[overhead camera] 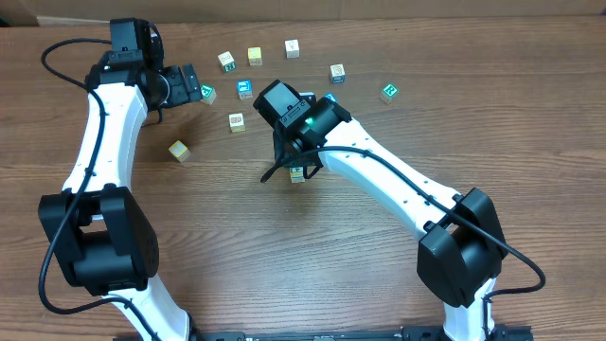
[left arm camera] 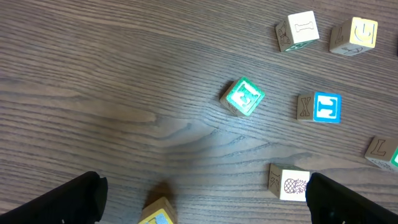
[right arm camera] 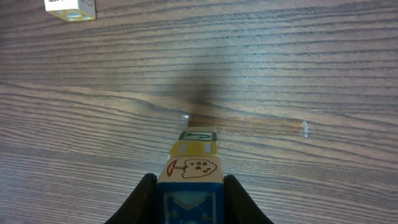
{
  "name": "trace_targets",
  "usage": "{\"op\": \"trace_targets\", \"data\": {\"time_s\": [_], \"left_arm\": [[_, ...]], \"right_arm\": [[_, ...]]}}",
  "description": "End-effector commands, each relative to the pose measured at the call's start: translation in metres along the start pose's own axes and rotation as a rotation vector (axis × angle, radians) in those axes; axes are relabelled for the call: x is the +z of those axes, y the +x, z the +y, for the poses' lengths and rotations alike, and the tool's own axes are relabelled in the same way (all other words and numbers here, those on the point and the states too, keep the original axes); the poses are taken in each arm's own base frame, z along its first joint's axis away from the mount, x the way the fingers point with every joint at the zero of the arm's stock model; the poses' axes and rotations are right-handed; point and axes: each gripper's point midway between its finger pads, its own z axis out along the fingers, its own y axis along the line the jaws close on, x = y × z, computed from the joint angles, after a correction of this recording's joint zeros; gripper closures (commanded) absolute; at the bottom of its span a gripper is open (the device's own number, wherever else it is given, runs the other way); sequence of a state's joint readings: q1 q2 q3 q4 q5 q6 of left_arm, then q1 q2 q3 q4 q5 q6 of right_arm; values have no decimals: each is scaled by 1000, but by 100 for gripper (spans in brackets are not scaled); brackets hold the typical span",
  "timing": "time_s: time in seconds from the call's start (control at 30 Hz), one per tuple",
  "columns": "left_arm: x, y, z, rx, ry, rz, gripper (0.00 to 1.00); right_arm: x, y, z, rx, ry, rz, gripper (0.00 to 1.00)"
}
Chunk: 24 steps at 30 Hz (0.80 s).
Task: Form a tower
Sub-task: 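Lower the blue X block onto the top of the stack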
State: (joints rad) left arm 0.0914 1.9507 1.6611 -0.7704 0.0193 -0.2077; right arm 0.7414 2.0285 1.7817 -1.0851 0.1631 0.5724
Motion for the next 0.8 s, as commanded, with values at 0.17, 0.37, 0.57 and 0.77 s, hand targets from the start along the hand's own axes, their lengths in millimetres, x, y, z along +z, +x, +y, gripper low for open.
{"op": "trace_targets", "data": {"time_s": [0.17,0.37,0.57,0.77], "left_arm": [[-12,-6,-5,-3,9,-29,0],[-12,-6,-5,-3,10,-30,0],[-12,-6,-5,-3,9,-29,0],[-12,-6,-5,-3,9,-29,0]], "right_arm": [[0,0,4,5,-13,-3,78],[0,1,3,4,-10,0,78],[0,1,3,4,-10,0,77],[0,1,3,5,-11,0,77]]}}
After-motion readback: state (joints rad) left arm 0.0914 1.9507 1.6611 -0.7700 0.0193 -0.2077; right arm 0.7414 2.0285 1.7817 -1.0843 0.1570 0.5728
